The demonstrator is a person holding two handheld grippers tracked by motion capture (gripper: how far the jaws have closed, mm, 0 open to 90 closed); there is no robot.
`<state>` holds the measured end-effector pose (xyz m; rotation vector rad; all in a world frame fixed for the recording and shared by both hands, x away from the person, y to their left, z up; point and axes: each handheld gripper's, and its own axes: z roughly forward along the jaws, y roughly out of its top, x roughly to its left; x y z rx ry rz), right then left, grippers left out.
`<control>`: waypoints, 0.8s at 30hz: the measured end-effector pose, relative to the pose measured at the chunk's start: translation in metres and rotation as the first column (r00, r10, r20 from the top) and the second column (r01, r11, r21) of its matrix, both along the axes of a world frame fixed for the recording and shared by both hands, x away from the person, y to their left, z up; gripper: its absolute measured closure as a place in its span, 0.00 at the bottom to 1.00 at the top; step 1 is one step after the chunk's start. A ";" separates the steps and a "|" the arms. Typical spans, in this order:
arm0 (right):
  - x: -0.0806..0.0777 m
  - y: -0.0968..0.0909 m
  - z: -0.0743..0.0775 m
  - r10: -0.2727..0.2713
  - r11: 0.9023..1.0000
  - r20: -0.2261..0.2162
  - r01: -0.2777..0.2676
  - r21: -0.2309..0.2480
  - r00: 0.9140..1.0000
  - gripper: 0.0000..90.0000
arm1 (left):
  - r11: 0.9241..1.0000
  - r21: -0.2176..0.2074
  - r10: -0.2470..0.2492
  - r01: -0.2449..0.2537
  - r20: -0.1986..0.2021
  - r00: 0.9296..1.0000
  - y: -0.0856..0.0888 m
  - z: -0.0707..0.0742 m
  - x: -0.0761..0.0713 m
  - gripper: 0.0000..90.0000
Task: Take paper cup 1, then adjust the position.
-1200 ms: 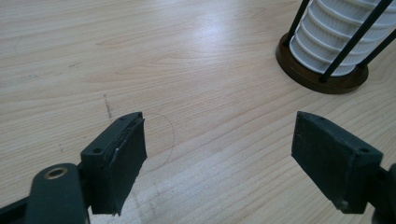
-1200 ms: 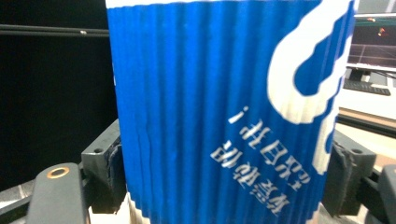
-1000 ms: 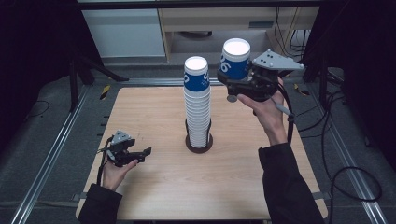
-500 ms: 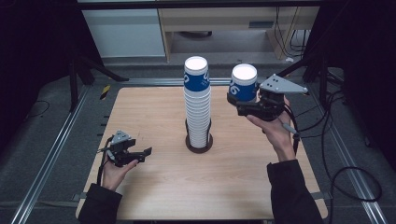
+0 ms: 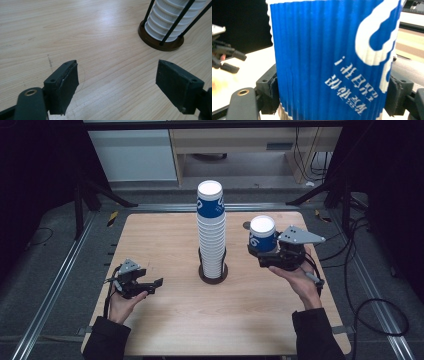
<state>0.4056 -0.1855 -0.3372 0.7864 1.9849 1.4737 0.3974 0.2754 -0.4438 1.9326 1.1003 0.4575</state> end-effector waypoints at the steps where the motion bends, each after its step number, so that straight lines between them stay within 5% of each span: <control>1: -0.001 0.000 -0.003 0.004 1.000 -0.001 -0.004 -0.006 1.000 0.22 | 1.000 0.000 -0.004 0.004 0.002 1.000 -0.001 0.001 -0.001 0.20; 12: -0.011 0.018 -0.040 0.086 0.993 -0.031 -0.088 -0.081 0.996 0.22 | 0.996 -0.001 -0.088 0.088 0.015 0.996 -0.015 0.017 -0.011 0.19; 24: -0.022 0.049 -0.067 0.189 0.962 -0.067 -0.199 -0.189 0.980 0.22 | 0.984 0.003 -0.181 0.181 0.029 0.983 -0.035 0.030 -0.023 0.19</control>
